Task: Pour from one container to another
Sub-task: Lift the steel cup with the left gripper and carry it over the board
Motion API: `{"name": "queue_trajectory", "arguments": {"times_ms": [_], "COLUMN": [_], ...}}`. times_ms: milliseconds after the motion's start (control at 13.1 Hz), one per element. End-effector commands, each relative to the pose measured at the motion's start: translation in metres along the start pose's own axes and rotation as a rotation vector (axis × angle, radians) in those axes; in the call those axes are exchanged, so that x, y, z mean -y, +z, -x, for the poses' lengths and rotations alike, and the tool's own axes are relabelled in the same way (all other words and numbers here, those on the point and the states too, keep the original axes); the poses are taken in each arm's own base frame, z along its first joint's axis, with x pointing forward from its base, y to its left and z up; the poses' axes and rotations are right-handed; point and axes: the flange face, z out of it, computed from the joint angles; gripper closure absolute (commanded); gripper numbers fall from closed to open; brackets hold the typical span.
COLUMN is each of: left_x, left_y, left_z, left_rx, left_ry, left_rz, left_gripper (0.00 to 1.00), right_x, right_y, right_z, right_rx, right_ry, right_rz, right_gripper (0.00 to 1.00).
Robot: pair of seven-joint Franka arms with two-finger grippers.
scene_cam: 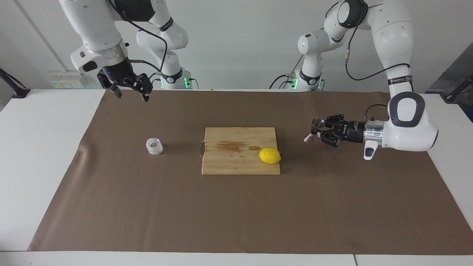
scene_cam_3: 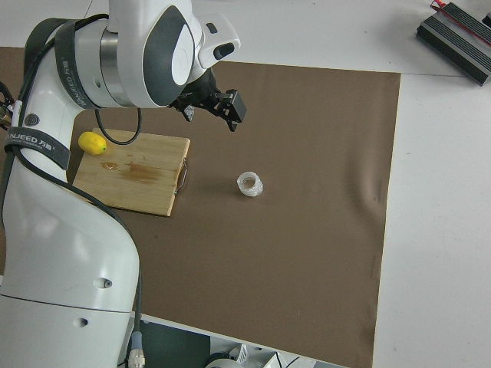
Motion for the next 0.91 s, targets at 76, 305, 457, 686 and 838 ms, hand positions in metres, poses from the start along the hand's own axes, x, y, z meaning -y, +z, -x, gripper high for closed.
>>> {"name": "queue_trajectory", "arguments": {"times_ms": [76,305,457,686,838], "left_x": [-0.029,-0.051,-0.067,-0.088,-0.099], "left_y": [0.045,0.085,0.109,0.151,0.177], "left_z": [0.019,0.031,0.035,0.037,0.035], "left_rx": [0.018,0.013,0.023,0.03,0.036], "left_ry": [0.012,0.014,0.016,-0.004,-0.02], "left_rz": [0.005,-0.005,0.025,0.068,0.084], "left_gripper": [1.0,1.0,1.0,1.0,1.0], "right_x": [-0.005,-0.005,-0.005,-0.005,-0.006], "right_y": [0.0,0.002,0.002,0.002,0.002], "right_z": [0.004,0.004,0.004,0.004,0.004], "right_rx": [0.015,0.02,0.02,0.018,0.018], "right_ry": [0.013,0.013,0.013,0.013,0.014], "right_rz": [-0.024,-0.024,-0.024,-0.024,-0.024], "right_gripper": [0.0,0.0,0.0,0.0,0.0]}}
